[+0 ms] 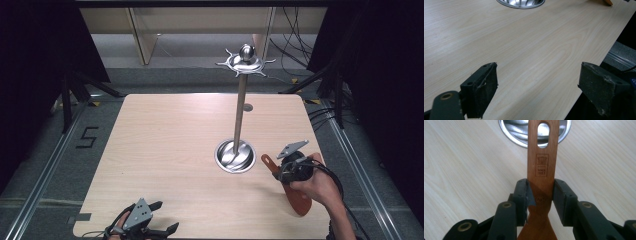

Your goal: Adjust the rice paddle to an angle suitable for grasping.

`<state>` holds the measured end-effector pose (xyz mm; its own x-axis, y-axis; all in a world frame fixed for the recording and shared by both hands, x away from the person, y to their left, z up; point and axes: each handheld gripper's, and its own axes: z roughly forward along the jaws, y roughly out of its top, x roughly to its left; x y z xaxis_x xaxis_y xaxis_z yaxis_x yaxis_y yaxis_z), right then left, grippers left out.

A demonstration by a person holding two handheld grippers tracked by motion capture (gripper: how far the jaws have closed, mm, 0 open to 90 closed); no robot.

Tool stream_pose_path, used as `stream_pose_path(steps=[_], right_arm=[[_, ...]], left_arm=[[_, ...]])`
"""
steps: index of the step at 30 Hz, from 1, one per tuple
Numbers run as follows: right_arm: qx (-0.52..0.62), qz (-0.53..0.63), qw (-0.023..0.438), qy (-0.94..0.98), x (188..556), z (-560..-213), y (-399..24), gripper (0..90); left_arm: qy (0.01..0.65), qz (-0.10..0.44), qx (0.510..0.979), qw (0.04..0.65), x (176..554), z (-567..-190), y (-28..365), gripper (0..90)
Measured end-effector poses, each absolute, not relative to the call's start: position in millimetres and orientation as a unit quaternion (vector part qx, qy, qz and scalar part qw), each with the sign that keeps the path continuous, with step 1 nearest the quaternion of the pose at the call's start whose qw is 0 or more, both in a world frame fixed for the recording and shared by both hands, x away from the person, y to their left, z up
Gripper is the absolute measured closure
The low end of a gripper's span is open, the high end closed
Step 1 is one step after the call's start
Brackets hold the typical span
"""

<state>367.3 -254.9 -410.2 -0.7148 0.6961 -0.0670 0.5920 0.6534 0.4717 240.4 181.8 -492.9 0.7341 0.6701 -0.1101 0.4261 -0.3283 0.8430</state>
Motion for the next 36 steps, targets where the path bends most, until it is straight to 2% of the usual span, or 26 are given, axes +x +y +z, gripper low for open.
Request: stream_pose_path(steps=[1, 9, 17, 20, 21, 23, 28, 36], right_arm=[[0.354, 0.218, 0.134, 0.899, 367.3, -410.0, -255.9, 66.2], [0.356, 0.257, 0.146, 0.886, 363.9, -400.5, -265.3, 66.2], [0.354, 0.288, 0.152, 0.877, 360.2, -385.3, -275.1, 66.3], [0.366, 0.295, 0.135, 0.872, 356.3, -379.4, -277.0, 66.3], [0.365, 0.308, 0.151, 0.865, 356.6, -381.4, -276.5, 66.3], [0.367, 0.301, 0.144, 0.868, 355.8, -377.2, -278.1, 66.2], [0.359, 0.323, 0.164, 0.860, 355.8, -372.8, -282.0, 66.3], [0.357, 0.325, 0.158, 0.861, 352.2, -365.0, -284.9, 66.3]], left_arm=[[0.340, 0.130, 0.805, 0.468, 240.1, -492.9, 181.8, 14.9], [0.343, 0.129, 0.802, 0.472, 240.3, -493.1, 181.0, 14.8], [0.344, 0.129, 0.804, 0.467, 240.2, -492.3, 181.2, 14.9], [0.344, 0.129, 0.804, 0.468, 240.3, -492.2, 181.1, 14.8], [0.344, 0.129, 0.804, 0.468, 240.3, -492.2, 181.1, 14.8], [0.345, 0.131, 0.805, 0.466, 239.7, -492.2, 180.9, 14.8], [0.344, 0.127, 0.806, 0.464, 239.5, -492.2, 180.5, 14.8], [0.339, 0.129, 0.806, 0.467, 240.7, -492.6, 181.4, 14.8]])
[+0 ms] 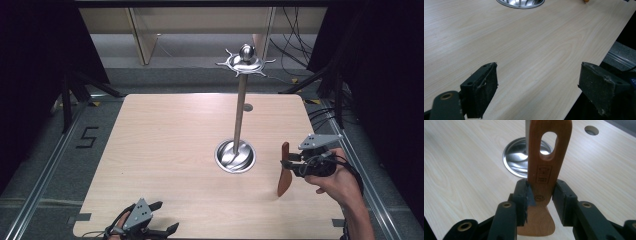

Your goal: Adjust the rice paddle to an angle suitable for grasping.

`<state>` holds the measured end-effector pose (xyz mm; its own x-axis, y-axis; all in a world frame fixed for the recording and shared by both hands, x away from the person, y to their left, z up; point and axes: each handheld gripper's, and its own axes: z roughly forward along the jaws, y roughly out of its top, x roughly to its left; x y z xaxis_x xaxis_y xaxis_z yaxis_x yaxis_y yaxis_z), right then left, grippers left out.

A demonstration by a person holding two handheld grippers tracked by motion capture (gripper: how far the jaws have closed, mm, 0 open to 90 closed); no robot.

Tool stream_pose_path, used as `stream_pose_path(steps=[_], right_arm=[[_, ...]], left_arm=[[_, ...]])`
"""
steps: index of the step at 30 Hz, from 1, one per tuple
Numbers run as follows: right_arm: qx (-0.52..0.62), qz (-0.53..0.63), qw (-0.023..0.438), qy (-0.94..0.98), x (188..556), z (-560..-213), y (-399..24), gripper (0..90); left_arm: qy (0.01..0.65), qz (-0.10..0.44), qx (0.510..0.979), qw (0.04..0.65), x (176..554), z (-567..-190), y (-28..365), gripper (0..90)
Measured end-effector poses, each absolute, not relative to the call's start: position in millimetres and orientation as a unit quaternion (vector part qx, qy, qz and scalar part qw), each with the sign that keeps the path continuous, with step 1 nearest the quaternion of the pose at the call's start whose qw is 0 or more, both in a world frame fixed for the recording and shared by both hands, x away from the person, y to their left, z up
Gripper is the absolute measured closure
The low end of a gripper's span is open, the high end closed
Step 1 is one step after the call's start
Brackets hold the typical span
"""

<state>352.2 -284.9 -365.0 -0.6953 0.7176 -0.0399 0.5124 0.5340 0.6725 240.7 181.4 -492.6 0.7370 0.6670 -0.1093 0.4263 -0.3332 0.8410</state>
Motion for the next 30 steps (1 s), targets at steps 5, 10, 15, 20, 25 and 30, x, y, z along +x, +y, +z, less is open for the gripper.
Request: stream_pose_path(steps=[5, 10, 15, 20, 25, 30], right_arm=[[0.349, 0.341, 0.166, 0.857, 348.9, -359.4, -284.7, 66.3], [0.345, 0.354, 0.166, 0.853, 345.6, -353.7, -284.5, 66.4], [0.344, 0.360, 0.168, 0.851, 343.4, -349.0, -284.4, 66.3], [0.336, 0.368, 0.177, 0.849, 342.9, -342.0, -284.0, 66.4], [0.336, 0.379, 0.180, 0.843, 343.0, -335.4, -281.6, 66.4], [0.321, 0.386, 0.186, 0.845, 344.5, -325.9, -279.2, 66.3]], left_arm=[[0.339, 0.131, 0.806, 0.467, 240.6, -492.4, 181.9, 14.9], [0.340, 0.135, 0.811, 0.457, 239.8, -491.4, 182.2, 14.8], [0.333, 0.137, 0.816, 0.453, 241.2, -491.4, 183.6, 14.9], [0.340, 0.131, 0.807, 0.464, 240.3, -491.9, 182.2, 14.9], [0.340, 0.132, 0.807, 0.464, 240.3, -492.0, 182.1, 14.9], [0.350, 0.128, 0.800, 0.471, 239.5, -493.2, 181.0, 14.9]])
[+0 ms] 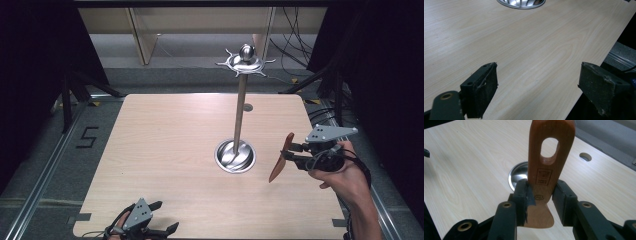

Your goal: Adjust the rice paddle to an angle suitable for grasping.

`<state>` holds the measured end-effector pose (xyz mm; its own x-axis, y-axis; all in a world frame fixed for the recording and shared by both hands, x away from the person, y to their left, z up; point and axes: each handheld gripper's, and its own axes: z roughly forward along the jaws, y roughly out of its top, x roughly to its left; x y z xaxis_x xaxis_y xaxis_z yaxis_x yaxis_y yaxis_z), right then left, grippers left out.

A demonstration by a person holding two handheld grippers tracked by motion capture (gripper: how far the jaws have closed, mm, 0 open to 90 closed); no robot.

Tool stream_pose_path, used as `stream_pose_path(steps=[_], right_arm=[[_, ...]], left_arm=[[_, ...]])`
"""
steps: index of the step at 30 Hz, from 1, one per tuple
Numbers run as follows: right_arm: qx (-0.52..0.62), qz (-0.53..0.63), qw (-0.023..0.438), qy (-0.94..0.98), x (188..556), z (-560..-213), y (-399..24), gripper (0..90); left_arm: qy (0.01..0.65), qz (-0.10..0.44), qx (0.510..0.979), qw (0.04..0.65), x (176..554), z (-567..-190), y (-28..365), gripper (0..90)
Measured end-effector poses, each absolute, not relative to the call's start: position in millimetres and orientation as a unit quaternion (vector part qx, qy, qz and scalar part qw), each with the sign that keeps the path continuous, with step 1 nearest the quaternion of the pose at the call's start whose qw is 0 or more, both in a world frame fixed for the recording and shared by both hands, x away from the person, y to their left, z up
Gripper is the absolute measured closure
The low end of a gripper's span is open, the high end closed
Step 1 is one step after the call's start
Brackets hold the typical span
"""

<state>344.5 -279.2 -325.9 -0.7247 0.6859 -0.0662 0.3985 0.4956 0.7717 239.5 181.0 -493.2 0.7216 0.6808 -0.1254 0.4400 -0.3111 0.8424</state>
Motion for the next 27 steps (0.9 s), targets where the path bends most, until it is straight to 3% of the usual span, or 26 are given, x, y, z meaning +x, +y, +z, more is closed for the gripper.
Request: stream_pose_path(steps=[27], right_arm=[[0.291, 0.434, 0.212, 0.826, 350.5, -280.6, -262.5, 66.3]], left_arm=[[0.342, 0.132, 0.802, 0.471, 240.7, -492.8, 181.3, 14.8]])
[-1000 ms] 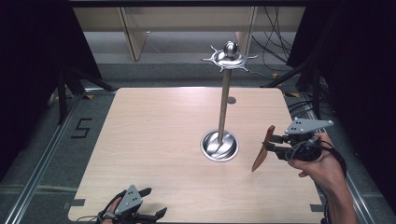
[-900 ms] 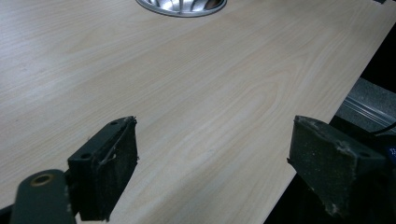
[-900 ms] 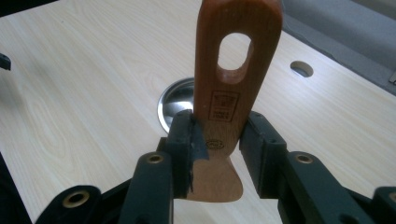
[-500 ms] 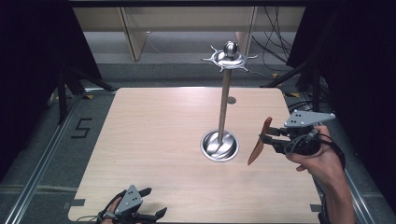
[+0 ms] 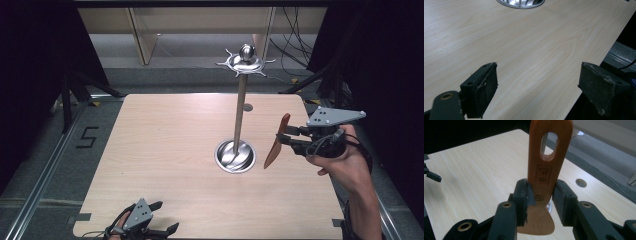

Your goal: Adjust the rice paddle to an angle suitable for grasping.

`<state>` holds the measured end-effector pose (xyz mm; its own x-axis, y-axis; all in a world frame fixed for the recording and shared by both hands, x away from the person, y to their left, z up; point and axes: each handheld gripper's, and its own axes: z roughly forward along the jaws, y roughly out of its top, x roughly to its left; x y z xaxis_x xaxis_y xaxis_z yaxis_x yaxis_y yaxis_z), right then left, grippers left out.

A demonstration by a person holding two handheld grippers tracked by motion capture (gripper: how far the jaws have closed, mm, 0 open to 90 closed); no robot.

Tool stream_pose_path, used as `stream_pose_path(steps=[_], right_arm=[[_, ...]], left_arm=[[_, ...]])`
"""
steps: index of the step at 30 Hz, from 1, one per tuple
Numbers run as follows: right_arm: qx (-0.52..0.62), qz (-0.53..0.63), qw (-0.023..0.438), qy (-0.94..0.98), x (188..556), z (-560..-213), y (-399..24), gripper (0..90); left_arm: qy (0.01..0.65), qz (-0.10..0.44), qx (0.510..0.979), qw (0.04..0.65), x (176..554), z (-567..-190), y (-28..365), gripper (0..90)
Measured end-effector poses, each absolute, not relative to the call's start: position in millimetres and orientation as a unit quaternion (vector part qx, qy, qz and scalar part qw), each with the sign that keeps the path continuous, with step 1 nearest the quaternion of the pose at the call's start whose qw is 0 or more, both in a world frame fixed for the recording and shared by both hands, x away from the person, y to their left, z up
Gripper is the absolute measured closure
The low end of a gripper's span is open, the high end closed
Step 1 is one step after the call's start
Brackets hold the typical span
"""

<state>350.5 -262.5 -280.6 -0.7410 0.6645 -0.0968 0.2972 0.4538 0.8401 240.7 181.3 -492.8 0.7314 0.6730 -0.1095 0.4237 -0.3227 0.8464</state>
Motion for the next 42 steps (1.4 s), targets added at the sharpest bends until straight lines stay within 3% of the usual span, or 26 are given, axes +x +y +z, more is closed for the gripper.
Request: stream_pose_path(steps=[42], right_arm=[[0.270, 0.458, 0.223, 0.817, 377.4, -226.4, -232.1, 66.3]], left_arm=[[0.341, 0.129, 0.803, 0.471, 240.8, -492.9, 182.0, 14.8]])
